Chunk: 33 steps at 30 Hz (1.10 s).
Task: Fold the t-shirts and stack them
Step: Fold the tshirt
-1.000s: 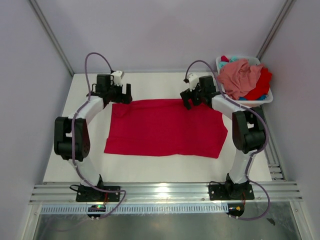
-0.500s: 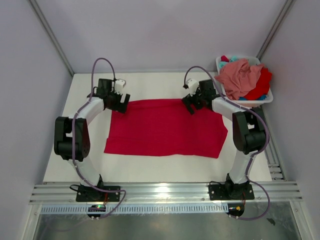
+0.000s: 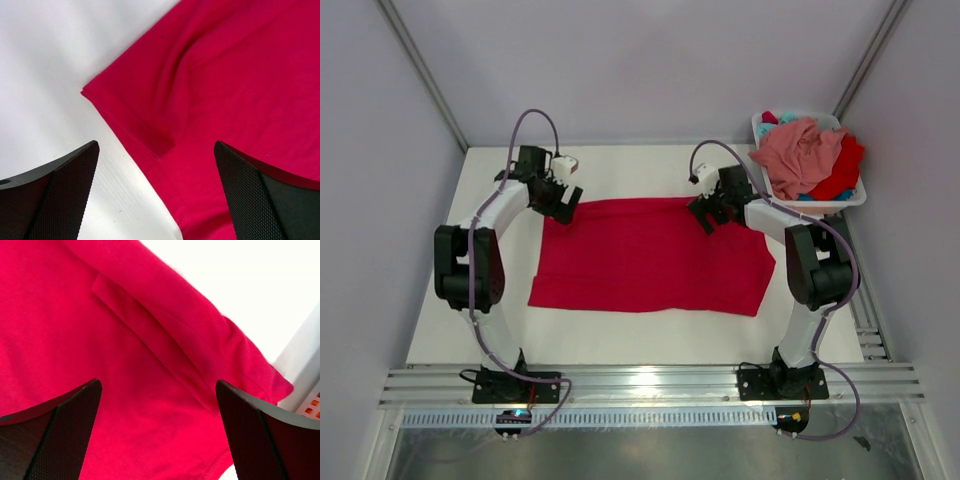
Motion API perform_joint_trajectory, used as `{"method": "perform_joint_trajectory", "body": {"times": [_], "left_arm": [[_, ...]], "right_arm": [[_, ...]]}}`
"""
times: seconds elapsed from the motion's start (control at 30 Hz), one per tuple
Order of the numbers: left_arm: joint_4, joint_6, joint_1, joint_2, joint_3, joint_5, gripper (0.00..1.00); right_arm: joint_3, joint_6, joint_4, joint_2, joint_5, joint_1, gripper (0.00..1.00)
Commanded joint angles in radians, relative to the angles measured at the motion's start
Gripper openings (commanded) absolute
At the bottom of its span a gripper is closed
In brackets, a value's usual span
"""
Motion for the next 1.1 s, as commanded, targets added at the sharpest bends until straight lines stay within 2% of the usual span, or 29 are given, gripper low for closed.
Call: {"method": "perform_joint_trajectory", "body": {"times": [0.0,0.33,0.73,1.07], "left_arm": [[-0.049,0.036,-0.001,0.045,0.003,0.003,0.99],[-0.093,0.105,-0.001,0.042,-0.021,-0.094,0.99],[-0.076,0.104,-0.001,0.054,-0.041,-0.074,0.99],[0.016,0.081,-0.001,0.085,-0.012,-0.022,0.99]], "right_arm": [[0.009,0.003,0.055,-0.043,0.050,-0.001,1.00],[0.012,0.001,0.050,-0.020,0.093,-0.001,0.99],[0.049,0.022,0.010,0.007,0.010,-0.001,0.99],[0.069,0.019,0.017,0.024,0.001,-0.001,0.99]]}}
